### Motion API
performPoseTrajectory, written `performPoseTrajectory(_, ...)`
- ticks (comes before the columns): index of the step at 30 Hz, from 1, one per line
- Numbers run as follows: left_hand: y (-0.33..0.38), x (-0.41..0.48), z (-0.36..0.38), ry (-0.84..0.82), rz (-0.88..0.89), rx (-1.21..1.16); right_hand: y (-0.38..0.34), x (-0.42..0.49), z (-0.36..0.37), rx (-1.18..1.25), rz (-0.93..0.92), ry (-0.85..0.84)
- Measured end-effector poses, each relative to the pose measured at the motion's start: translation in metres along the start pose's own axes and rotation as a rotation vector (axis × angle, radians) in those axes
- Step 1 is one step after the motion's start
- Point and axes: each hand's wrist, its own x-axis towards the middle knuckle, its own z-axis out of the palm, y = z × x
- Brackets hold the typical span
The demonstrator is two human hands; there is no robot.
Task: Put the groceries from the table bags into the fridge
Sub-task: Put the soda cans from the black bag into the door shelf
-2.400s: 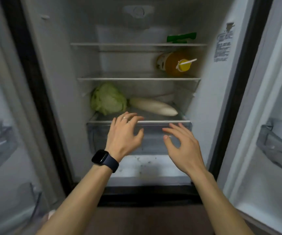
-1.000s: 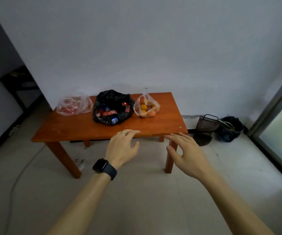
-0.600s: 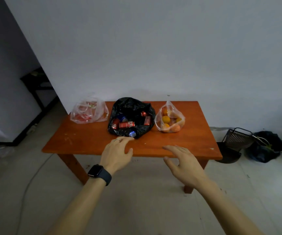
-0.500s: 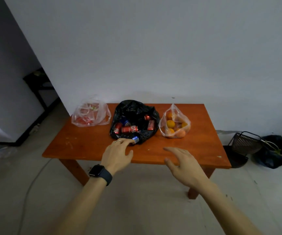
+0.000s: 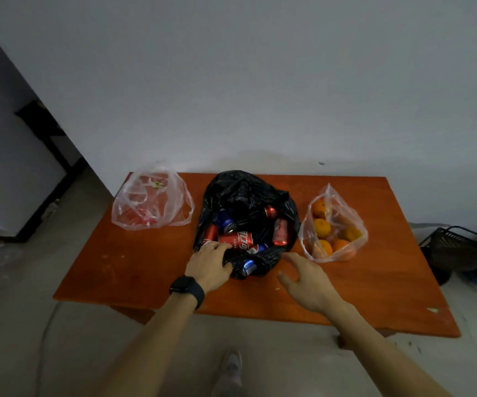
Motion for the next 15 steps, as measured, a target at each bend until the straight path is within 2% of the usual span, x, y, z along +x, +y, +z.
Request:
performPoseTrajectory(4, -0.026, 0.073, 0.012, -0.101, -0.006, -0.013, -0.002, 0.066, 0.018, 0.047, 0.146, 0.009)
performPoseTrajectory(8, -0.035, 0.139, 0.022, -0.211, 0.065, 0.013, -0.002, 0.131, 0.028, 0.02, 0.329, 0.026)
performPoseTrajectory(15, -0.039, 0.208, 0.06, -0.385, 0.249, 0.262, 0.015, 0.22, 0.045, -0.113, 0.625, -0.05)
